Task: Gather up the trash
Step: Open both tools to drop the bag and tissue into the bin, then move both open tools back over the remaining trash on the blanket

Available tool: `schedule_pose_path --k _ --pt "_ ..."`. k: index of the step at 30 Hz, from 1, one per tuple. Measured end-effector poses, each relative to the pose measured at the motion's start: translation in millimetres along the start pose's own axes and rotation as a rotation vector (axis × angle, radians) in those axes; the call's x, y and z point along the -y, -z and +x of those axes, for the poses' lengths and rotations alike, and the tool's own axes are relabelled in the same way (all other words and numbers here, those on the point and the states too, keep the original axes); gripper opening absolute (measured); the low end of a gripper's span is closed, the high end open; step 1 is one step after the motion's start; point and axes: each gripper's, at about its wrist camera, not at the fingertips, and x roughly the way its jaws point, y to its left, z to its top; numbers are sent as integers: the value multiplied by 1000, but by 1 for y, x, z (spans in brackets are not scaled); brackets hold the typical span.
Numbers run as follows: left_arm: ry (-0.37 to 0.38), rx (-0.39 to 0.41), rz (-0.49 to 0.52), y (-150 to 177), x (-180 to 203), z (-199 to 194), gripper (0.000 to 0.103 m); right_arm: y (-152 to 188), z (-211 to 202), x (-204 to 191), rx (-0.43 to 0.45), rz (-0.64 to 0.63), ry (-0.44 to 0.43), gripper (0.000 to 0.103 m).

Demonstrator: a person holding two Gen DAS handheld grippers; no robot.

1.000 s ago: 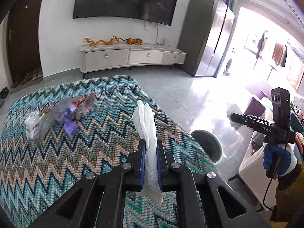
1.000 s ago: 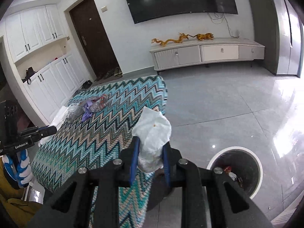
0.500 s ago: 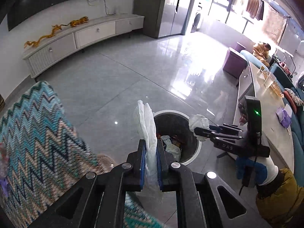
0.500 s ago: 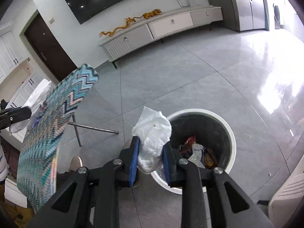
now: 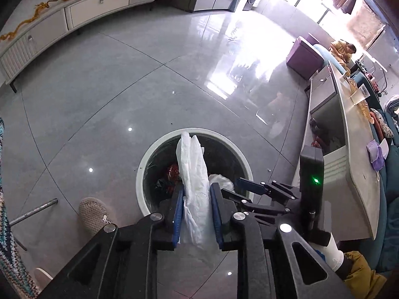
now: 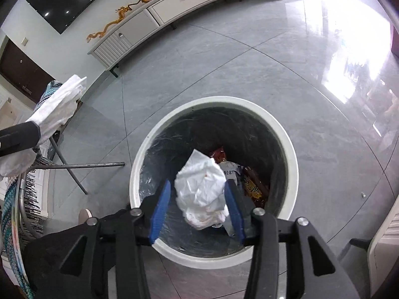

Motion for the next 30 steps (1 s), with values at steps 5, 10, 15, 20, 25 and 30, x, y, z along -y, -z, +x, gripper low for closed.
schedule_pose_path --k 5,10,15,20,25,30 --pt "11 -2 -18 2 -4 4 32 3 3 6 0 21 10 48" --pt "21 19 -25 2 -2 -8 32 2 -12 2 37 39 -2 49" --pt "15 87 -1 11 4 -40 32 3 -40 -15 86 23 -18 48" --pt "-19 182 31 27 9 -90 32 5 -79 -38 151 -14 -23 49" --pt "-53 255 34 55 0 -146 32 6 -120 -77 213 -90 -24 49" --pt "-91 350 -11 97 -29 -214 32 6 -161 -136 274 -201 -30 49"
